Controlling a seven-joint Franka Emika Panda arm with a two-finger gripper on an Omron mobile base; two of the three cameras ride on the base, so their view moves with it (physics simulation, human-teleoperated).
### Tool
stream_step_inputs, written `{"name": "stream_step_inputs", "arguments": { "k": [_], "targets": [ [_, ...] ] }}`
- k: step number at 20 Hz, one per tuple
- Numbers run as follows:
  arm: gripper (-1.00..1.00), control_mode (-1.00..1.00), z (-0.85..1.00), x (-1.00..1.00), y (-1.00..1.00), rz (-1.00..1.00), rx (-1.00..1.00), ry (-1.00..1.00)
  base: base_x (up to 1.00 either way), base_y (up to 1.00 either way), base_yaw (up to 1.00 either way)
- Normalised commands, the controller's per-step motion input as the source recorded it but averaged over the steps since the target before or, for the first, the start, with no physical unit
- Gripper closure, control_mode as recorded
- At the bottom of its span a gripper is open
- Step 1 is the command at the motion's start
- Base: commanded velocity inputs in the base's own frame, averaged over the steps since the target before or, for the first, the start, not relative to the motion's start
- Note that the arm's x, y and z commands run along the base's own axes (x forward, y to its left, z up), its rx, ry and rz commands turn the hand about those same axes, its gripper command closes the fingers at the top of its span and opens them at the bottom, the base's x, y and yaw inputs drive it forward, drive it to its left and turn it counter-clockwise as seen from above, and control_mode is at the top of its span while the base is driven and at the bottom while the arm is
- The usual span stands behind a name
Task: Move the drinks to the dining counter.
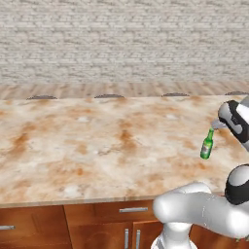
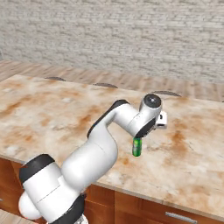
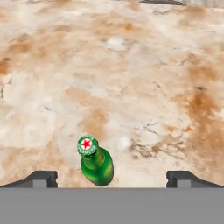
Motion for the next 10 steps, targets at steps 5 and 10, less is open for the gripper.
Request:
{"name": "stream_step_inputs", "arguments": {
  "k": [5,10],
  "targets": [
    [-1.0,-1.0,0.32,-0.34,0.64,-0.38,-0.08,0.1,0.0,0.0,0.0],
    [-1.0,-1.0,0.33,-0.31,0.5,-0.37,-0.03,0.01,0.0,0.0,0.0]
  ]
}}
